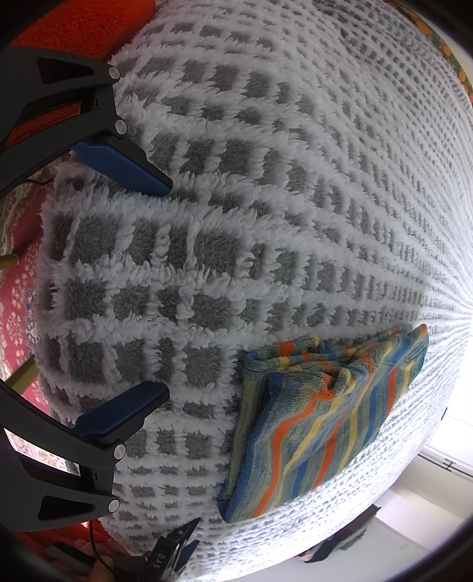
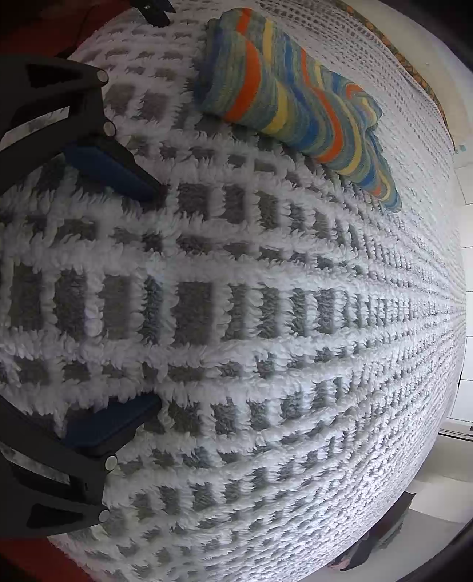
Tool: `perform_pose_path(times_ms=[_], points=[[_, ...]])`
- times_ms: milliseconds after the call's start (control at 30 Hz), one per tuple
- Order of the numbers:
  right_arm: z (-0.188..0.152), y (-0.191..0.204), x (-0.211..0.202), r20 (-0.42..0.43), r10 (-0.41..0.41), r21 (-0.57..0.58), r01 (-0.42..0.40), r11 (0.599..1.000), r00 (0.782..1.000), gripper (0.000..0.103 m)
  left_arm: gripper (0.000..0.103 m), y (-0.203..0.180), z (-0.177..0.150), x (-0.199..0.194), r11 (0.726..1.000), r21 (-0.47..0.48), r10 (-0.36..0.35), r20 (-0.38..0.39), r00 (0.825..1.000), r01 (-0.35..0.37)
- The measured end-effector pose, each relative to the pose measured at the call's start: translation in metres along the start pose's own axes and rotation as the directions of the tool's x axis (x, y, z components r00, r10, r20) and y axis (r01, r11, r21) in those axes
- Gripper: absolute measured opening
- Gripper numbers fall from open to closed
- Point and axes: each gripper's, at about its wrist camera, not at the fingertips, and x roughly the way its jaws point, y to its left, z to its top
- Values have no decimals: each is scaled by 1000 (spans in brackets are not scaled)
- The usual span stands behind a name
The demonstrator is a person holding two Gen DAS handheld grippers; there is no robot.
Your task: Fold small clothes
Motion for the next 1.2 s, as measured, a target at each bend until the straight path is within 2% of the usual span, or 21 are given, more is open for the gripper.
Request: perform_pose_path(times_ms=[1200], points=[[-1,1,0,1,-2,-8,2,1000,1000,103,102,0,-1,2,1000,15,9,-4,1000,-9]])
